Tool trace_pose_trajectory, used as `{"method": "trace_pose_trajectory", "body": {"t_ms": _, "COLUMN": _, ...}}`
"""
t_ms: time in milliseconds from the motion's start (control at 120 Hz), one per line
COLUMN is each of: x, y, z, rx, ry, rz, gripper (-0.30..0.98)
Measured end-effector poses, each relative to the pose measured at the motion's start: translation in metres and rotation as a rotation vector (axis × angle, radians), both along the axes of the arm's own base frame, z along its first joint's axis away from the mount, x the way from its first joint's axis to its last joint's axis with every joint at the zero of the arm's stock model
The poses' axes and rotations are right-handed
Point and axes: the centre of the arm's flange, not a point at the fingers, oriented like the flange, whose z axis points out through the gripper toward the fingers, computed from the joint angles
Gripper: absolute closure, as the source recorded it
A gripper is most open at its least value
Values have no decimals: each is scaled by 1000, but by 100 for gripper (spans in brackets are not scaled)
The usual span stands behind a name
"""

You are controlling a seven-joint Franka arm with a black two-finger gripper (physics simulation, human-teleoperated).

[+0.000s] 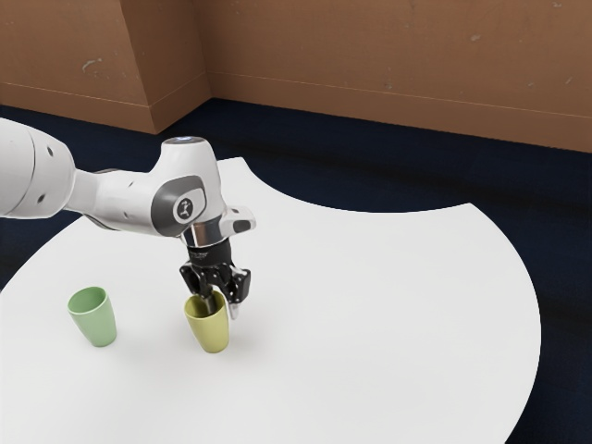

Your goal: Place the right cup onto the left cup

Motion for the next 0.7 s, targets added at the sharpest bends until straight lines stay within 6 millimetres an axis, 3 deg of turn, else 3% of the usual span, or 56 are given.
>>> {"method": "trace_pose_trajectory", "body": {"t_ms": 200, "x": 1, "y": 1, "z": 0, "rx": 0, "ry": -4, "rz": 5, "gripper": 65}}
{"method": "trace_pose_trajectory", "body": {"t_ms": 425, "x": 1, "y": 3, "z": 4, "rx": 3, "ry": -10, "rz": 18, "gripper": 75}}
{"method": "trace_pose_trajectory", "body": {"t_ms": 700, "x": -4, "y": 25, "z": 56, "rx": 29, "ry": -90, "rz": 45, "gripper": 77}}
